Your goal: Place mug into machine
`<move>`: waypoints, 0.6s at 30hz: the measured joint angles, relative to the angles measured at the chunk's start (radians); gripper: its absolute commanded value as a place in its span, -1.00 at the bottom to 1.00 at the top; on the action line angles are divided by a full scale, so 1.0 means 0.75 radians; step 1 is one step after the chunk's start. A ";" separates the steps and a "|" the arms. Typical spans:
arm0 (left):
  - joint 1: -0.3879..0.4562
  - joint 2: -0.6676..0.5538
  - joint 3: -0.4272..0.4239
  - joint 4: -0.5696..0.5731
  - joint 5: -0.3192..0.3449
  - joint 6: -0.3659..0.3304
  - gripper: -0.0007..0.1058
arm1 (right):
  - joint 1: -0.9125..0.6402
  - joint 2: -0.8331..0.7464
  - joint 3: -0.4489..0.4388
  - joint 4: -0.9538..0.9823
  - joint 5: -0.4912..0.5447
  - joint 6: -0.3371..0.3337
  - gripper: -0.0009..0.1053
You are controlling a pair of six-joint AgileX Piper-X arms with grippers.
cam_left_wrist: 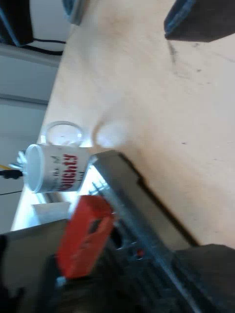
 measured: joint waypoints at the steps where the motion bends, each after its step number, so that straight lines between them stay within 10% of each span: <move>1: 0.000 0.000 -0.001 -0.004 0.000 0.000 0.61 | 0.000 0.003 0.040 -0.052 0.000 0.000 0.31; 10: 0.000 0.000 -0.001 -0.019 0.000 0.000 0.61 | 0.000 0.004 0.344 -0.482 0.048 0.019 0.31; 18: 0.000 0.000 -0.001 -0.019 0.000 0.000 0.61 | 0.000 0.120 0.371 -0.797 0.098 0.040 0.31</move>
